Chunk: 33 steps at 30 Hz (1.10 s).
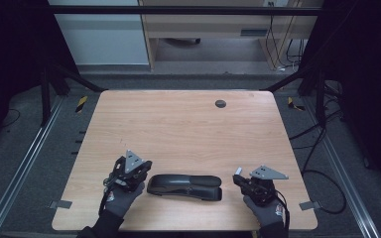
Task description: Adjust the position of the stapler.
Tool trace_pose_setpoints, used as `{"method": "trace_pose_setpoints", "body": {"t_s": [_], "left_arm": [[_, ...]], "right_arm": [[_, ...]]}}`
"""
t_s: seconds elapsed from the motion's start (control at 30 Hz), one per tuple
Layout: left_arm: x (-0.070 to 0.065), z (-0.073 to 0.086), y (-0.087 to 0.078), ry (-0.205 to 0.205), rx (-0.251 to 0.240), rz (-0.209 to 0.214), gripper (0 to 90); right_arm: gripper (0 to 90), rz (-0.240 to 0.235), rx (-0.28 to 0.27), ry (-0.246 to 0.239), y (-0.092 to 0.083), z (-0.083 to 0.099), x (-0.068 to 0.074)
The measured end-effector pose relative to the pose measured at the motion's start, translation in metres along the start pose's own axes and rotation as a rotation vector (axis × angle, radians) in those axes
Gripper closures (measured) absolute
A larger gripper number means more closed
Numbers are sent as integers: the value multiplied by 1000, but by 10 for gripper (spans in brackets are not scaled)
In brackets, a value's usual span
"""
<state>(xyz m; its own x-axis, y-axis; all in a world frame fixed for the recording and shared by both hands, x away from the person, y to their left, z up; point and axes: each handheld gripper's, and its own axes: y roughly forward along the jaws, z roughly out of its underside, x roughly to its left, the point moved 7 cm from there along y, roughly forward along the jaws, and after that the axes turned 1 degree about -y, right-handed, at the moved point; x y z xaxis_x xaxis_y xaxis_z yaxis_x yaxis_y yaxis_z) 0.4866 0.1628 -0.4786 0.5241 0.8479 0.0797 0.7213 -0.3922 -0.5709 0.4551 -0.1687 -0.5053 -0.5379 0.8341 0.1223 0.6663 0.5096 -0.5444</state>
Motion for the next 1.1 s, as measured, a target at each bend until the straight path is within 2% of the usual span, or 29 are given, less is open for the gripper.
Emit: {"method": "trace_pose_setpoints", "body": {"t_s": [0.03, 0.33, 0.37, 0.43, 0.5, 0.67, 0.8, 1.1], "left_arm": [[0, 0, 0, 0, 0, 0, 874], [46, 27, -38, -100, -34, -82, 853], [50, 31, -42, -110, -35, -91, 848], [57, 39, -47, -140, -29, -100, 845], [62, 45, -49, -152, -22, -110, 845], [66, 49, -49, -170, -31, -128, 839], [64, 50, -46, -152, -28, -137, 828], [70, 51, -46, -160, -32, -152, 812]], "right_arm": [[879, 0, 0, 0, 0, 0, 0], [900, -90, 35, 10, 1, 12, 22], [900, -106, 47, 2, 2, 16, 28], [900, -114, 52, -1, 3, 18, 30], [900, -125, 71, -15, 6, 22, 37], [900, -146, 102, -39, 12, 28, 49], [900, -158, 128, -54, 18, 32, 55], [900, -170, 156, -70, 22, 35, 61]]}}
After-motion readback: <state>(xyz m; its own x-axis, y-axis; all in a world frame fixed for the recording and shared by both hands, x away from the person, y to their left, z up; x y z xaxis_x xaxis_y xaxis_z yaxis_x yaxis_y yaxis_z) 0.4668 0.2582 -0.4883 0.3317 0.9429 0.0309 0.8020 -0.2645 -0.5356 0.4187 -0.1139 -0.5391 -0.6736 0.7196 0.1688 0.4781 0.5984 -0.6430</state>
